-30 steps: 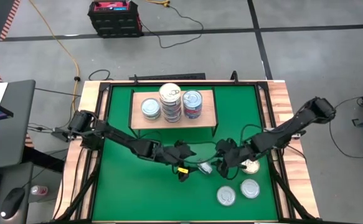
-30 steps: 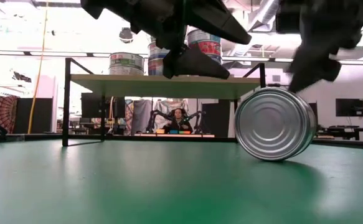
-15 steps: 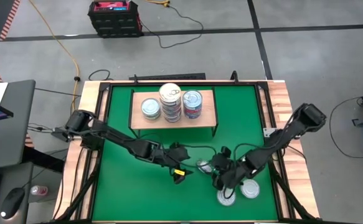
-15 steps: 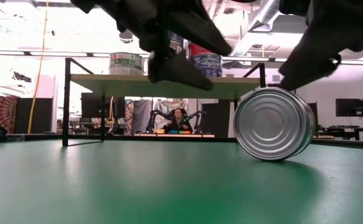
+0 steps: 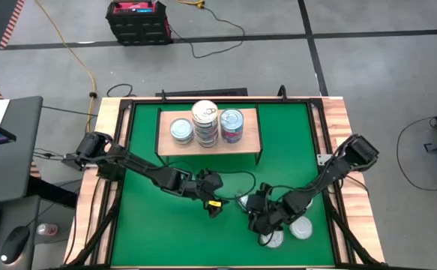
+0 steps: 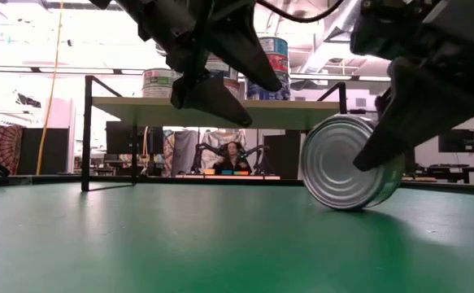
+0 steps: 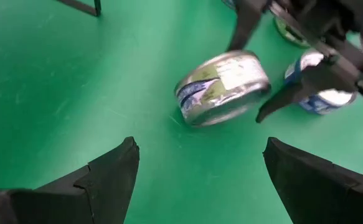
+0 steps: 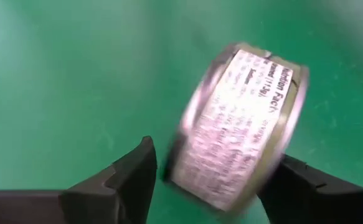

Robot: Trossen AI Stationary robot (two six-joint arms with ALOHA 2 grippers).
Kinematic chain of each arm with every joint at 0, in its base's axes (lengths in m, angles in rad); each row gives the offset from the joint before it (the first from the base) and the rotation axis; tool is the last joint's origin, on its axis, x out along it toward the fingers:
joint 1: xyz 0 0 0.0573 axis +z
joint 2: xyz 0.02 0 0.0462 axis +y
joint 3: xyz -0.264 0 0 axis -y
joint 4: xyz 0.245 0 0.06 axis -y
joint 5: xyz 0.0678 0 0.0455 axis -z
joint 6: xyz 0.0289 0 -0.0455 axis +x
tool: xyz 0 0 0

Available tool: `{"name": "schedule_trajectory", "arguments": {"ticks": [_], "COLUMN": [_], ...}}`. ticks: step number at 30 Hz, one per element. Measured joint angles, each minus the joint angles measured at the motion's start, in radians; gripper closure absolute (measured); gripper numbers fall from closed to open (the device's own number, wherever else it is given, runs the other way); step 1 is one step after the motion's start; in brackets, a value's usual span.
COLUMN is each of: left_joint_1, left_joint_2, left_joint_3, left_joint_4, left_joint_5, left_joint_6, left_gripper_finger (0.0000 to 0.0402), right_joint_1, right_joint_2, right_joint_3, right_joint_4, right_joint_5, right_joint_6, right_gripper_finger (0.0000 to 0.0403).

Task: Stack canned seafood by type on shelf
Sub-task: Stack the green tuna can on top of the colored tuna cans

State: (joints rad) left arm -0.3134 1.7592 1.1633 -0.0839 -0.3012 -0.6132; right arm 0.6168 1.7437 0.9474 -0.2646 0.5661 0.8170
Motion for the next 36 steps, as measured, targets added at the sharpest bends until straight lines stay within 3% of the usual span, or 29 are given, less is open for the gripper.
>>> {"name": "schedule_trajectory", "arguments": {"ticks": [8, 16, 21, 26, 33, 36], "left_joint_1": [-0.044, -0.052, -0.036, -0.034, -0.048, -0.073], "left_joint_2": [0.0, -0.065, -0.206, -0.341, -0.451, -0.489], "left_joint_3": [0.0, -0.001, -0.004, -0.041, -0.118, -0.173], "left_joint_4": [0.043, 0.018, -0.001, 0.034, 0.22, 0.342], "left_joint_5": [0.0, -0.002, -0.006, -0.013, -0.019, -0.018], "left_joint_6": [-0.01, 0.084, 0.136, 0.18, 0.168, 0.178], "left_gripper_finger": [0.007, 0.0089, 0.0103, 0.0107, 0.0107, 0.0107], "right_joint_1": [0.009, 0.002, -0.003, -0.043, -0.184, -0.268], "right_joint_2": [-0.005, -0.057, -0.178, -0.266, -0.329, -0.341], "right_joint_3": [0.0, -0.001, 0.095, 0.245, 0.392, 0.438], "right_joint_4": [-0.008, -0.032, -0.285, -0.477, -0.455, -0.449], "right_joint_5": [0.004, -0.018, 0.059, 0.204, 0.374, 0.387], "right_joint_6": [-0.013, -0.07, -0.155, -0.457, -1.063, -1.272], "right_gripper_finger": [0.0241, 0.0242, 0.0241, 0.0233, 0.0232, 0.0231]}}
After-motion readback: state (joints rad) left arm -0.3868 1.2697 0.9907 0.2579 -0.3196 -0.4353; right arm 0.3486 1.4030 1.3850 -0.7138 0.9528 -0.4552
